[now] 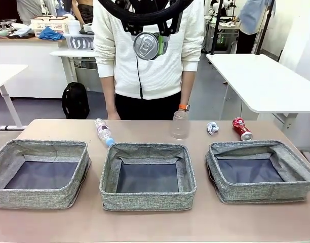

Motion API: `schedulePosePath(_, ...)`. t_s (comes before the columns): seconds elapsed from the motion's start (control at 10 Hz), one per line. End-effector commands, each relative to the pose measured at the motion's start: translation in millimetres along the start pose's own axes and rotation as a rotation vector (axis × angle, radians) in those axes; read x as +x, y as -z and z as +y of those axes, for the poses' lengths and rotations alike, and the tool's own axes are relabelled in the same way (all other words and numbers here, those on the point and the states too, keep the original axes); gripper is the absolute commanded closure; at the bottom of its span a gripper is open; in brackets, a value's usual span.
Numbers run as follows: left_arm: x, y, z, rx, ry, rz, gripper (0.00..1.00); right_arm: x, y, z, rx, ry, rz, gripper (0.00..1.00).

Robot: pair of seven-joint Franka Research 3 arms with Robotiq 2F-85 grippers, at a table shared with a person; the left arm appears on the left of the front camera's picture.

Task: Sort the waste into the appropriate baskets.
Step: Place the picked waste into the Fabric basket indicated by the person.

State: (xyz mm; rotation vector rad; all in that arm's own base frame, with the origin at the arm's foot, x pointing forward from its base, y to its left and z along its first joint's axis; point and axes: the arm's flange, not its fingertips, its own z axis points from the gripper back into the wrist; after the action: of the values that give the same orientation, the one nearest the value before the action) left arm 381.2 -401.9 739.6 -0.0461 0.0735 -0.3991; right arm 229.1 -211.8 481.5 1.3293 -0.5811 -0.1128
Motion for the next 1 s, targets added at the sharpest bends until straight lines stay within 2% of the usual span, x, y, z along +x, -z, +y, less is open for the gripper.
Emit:
schedulePosePath(0.0,-2.2,-0.4,0.3,-0.009,0.01,-0.004,0.56,3.4,-0.1,1.9,0.021,-0.026,-0.011,0.0)
schedulePosePath(0.9,-2.2,-0.4,0.3,-0.009,0.01,-0.004,0.56,3.4,-0.1,1.9,0.021,-0.026,-0.011,0.0)
